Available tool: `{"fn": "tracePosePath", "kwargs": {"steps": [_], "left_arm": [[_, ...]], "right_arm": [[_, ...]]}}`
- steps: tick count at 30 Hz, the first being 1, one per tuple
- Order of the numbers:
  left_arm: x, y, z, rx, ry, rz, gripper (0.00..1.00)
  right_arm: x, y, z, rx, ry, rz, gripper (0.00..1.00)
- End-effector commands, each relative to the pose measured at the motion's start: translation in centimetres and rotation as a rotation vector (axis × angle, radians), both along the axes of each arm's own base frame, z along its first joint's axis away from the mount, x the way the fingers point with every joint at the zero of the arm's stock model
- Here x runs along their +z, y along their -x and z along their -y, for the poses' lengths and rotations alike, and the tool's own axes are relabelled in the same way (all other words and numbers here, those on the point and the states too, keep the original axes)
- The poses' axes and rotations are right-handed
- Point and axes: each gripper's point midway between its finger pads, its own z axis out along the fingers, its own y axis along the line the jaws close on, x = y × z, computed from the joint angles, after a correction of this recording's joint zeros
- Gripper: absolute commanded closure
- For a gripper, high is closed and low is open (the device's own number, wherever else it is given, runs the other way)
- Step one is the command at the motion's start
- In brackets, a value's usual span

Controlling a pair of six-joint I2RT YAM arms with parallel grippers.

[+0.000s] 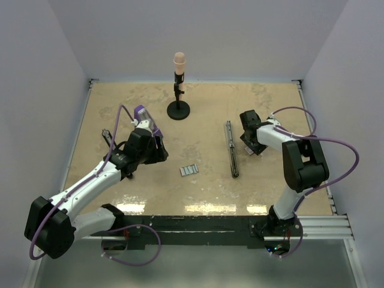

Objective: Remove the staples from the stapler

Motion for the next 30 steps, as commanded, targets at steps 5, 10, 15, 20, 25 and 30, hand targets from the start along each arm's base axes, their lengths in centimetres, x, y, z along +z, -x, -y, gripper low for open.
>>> {"fn": "tracePosePath", "kwargs": {"steps": [5, 10, 15, 20, 25, 30], "left_arm": [[1.3, -0.5, 0.0, 0.0, 0.015, 0.043, 0.37], [1.3, -0.5, 0.2, 0.001, 0.022, 0.036, 0.37], [1.4, -0.6, 0.3, 0.001, 0.031, 0.039, 0.38], [1.3, -0.5, 0.5, -0.005, 0.042, 0.035, 0.38], [1.3, -0.5, 0.6, -0.005, 0.046, 0.035, 0.38], [1.2, -0.4, 0.6, -0.003, 0.046, 0.033, 0.38]], "right_arm": [[0.2, -0.4, 0.6, -0.064, 0.017, 0.008, 0.39], [0.2, -0.1, 0.8, -0.072, 0.021, 0.006, 0.44], [0.0, 0.3, 0.9, -0.079, 0.017, 0.002, 0.48], [-0.1, 0.8, 1.0, -0.08, 0.018, 0.003, 0.48], [-0.2, 1.0, 1.0, -0.082, 0.016, 0.001, 0.43], [-0.1, 1.2, 1.1, -0.088, 0.014, 0.001, 0.47]]}}
